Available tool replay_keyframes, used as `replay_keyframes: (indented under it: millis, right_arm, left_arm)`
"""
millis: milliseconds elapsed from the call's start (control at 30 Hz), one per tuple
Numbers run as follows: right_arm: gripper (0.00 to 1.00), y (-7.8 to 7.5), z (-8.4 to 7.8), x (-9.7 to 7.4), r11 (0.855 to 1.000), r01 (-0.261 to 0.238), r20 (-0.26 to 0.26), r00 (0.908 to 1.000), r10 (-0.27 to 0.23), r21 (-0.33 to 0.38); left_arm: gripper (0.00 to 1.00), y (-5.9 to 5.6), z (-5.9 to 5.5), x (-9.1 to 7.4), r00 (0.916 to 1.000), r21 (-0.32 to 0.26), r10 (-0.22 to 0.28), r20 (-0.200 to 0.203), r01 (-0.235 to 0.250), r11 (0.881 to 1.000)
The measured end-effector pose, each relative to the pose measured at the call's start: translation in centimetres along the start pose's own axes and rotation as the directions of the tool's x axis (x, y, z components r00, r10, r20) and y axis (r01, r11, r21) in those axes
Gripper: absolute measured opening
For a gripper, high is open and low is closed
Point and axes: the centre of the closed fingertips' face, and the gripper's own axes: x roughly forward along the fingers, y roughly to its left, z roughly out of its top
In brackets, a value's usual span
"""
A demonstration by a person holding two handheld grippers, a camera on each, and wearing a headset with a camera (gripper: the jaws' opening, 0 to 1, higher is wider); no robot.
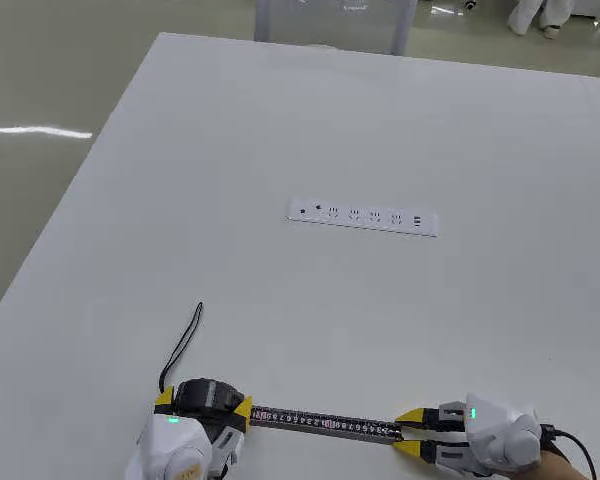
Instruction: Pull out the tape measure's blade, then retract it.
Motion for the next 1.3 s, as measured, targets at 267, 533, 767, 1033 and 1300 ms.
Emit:
replay_keyframes:
  millis: [267, 533, 767, 1033, 1300]
  right_arm:
    - [0.14, -0.1, -0.1, 0.1, 1.000, -0.009, 0.006, 0.9999, 0.009, 0.000]
    - [0.13, -0.2, 0.0, 0.1, 1.000, -0.011, 0.000, 0.9999, 0.011, 0.003]
    - [0.11, 0.3, 0.7, 0.7, 0.999, -0.032, 0.008, 0.9995, 0.032, 0.004]
    - [0.11, 0.0, 0.8, 0.8, 1.000, -0.022, 0.009, 0.9997, 0.022, -0.006]
    - [0.11, -0.2, 1.3, 0.5, 1.000, -0.002, 0.014, 0.9999, 0.002, -0.010]
  left_arm:
    - [0.66, 0.1, 0.0, 0.0, 1.0000, 0.001, 0.002, 0.004, -0.002, 1.000]
    - [0.64, 0.1, 0.0, 0.0, 1.0000, 0.009, 0.001, -0.002, -0.001, 1.000]
    - [0.62, 0.1, 0.0, -0.1, 1.0000, 0.008, -0.005, -0.007, 0.005, 1.000]
    - [0.62, 0.1, 0.0, -0.1, 0.9999, 0.006, -0.008, -0.008, 0.008, 1.000]
    - [0.61, 0.1, 0.0, -0.1, 0.9999, -0.001, -0.007, -0.008, 0.007, 1.000]
